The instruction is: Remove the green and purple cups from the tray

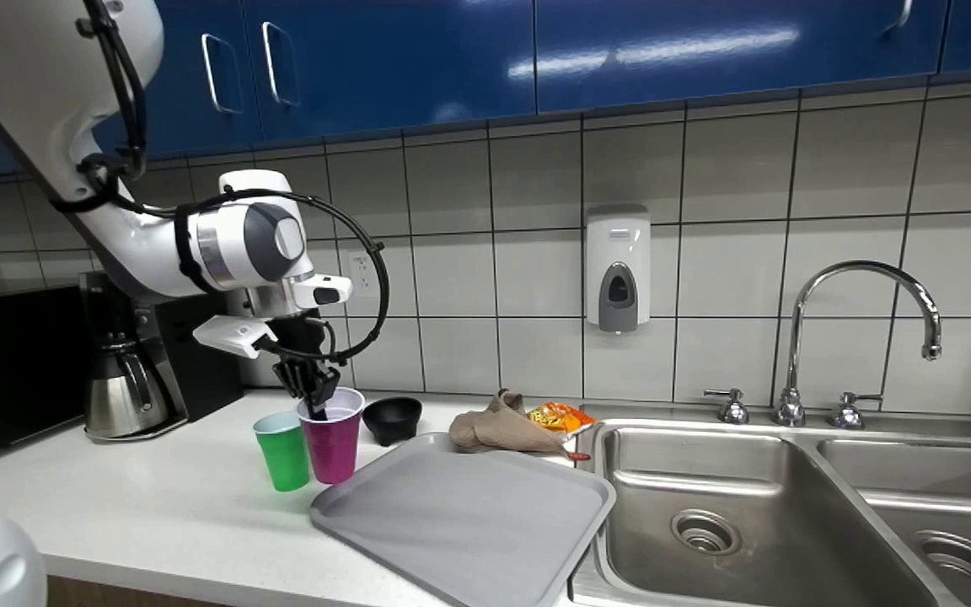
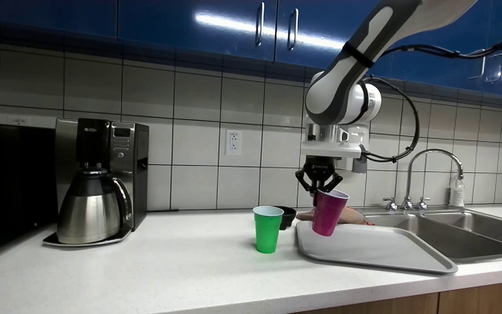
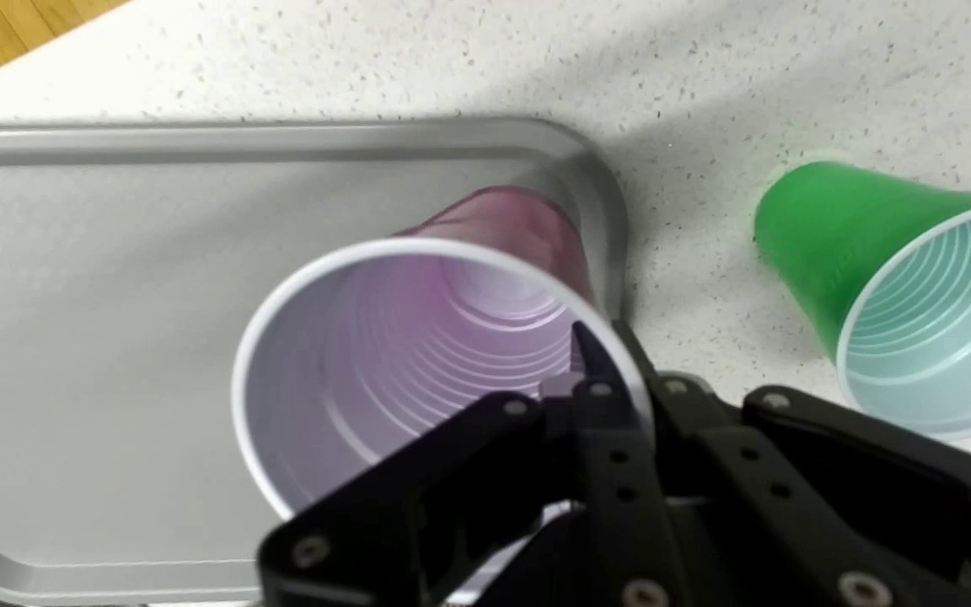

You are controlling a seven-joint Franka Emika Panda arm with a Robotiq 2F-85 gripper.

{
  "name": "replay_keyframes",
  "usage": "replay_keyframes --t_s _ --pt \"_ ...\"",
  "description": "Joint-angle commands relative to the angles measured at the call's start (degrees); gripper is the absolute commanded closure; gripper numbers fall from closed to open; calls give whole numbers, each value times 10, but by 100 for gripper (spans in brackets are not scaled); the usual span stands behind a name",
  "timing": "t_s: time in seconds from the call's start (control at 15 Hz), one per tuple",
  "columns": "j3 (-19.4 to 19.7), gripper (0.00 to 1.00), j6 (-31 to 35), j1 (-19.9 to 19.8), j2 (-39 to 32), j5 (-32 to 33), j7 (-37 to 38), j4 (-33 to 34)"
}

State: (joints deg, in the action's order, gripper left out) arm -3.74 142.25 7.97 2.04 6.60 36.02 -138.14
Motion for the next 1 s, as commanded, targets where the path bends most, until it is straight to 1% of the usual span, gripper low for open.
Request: replay_keyframes --t_s 0.0,0.27,0.6,0.93 --pt "-13 100 -44 -6 56 -43 -45 -24" --pt "-17 100 -59 -9 71 -65 -70 -35" --pt "-23 100 -67 -6 69 -83 -93 -40" --pt "-42 100 -67 2 67 -92 -99 -36"
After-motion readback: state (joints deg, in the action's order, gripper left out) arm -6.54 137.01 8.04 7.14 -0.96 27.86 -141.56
